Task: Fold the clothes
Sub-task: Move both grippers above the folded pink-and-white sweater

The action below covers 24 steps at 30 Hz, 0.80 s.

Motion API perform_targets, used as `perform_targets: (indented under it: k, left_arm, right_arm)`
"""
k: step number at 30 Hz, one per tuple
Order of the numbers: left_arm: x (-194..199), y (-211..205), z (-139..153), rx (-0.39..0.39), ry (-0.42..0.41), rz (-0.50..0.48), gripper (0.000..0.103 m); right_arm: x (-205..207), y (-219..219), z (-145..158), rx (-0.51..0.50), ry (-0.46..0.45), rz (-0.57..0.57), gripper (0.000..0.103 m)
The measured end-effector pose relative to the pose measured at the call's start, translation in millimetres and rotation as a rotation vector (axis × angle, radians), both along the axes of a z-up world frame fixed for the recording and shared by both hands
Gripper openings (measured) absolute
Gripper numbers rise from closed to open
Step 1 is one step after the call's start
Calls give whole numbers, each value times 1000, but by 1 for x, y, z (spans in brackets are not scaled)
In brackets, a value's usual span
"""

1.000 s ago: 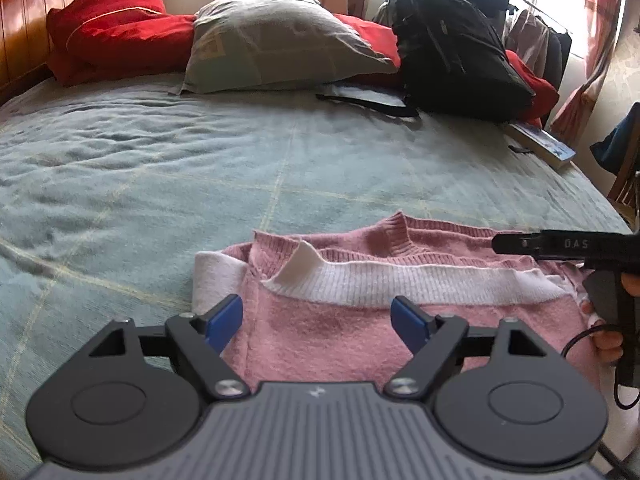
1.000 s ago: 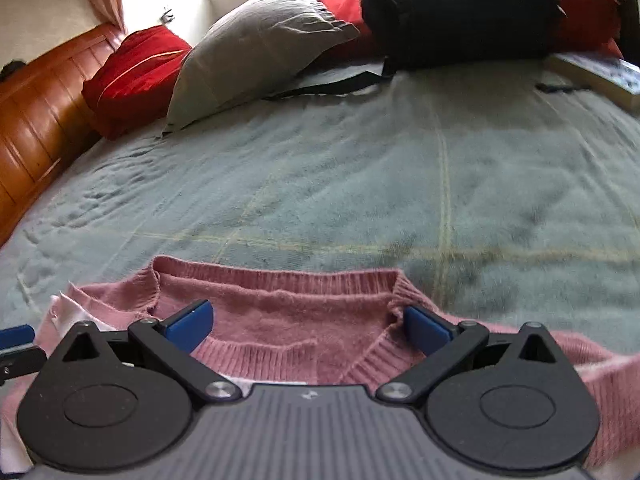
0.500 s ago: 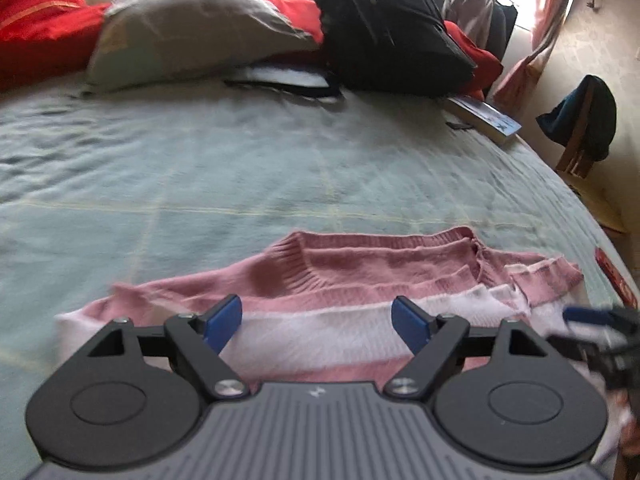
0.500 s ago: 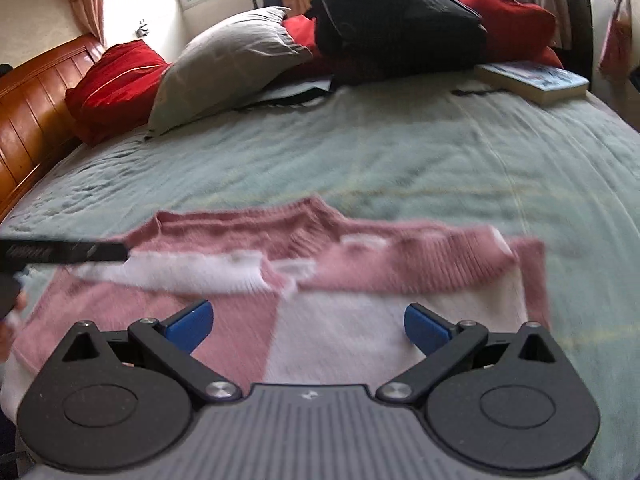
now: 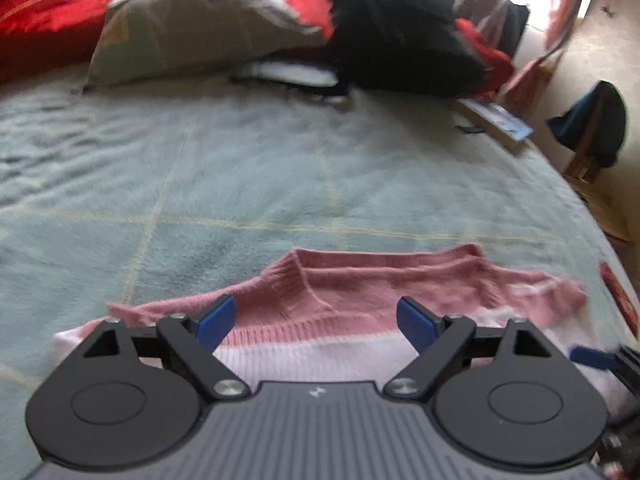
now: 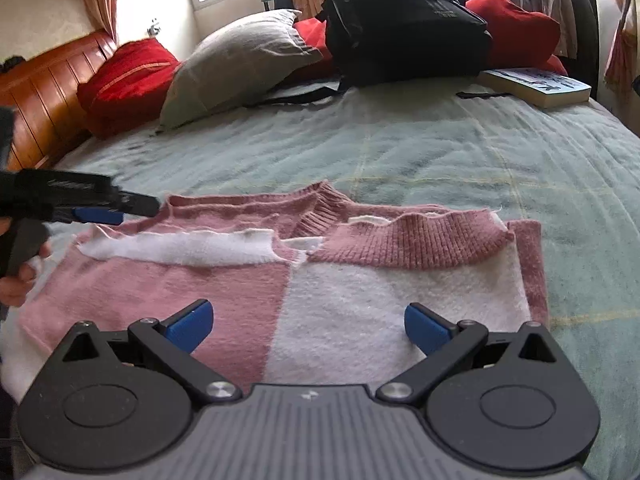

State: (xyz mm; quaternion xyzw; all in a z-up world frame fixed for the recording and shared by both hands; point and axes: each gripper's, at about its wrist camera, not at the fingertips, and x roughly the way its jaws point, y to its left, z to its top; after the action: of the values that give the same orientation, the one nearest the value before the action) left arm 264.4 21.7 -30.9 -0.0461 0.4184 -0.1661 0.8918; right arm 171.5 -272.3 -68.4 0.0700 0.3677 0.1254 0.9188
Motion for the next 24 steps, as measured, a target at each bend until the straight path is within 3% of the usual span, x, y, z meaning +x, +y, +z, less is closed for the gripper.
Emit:
perform_targets:
  k: [4, 7, 11, 15, 21, 24]
  left_arm:
    - [-41, 4, 13, 26, -7, -42, 88]
    - [-63, 1, -3, 66, 37, -66, 88]
    - [-74, 2, -30, 81, 73, -73, 89]
    - [-78, 4, -17, 91, 63, -63, 90]
    - [-93, 38, 15, 75, -4, -35, 90]
    - [-100, 59, 26, 57, -15, -9, 90]
  right_arm:
    - [-10, 5, 6, -14, -12, -4, 103]
    - [-15, 10, 3, -18, 8, -8, 103]
    - [-18, 14, -6, -31, 37, -7, 103]
    - [-22, 17, -3, -36, 47, -13, 103]
    - [-23, 30, 23, 179, 32, 71, 103]
    - [-19, 53, 27, 223, 39, 120, 103]
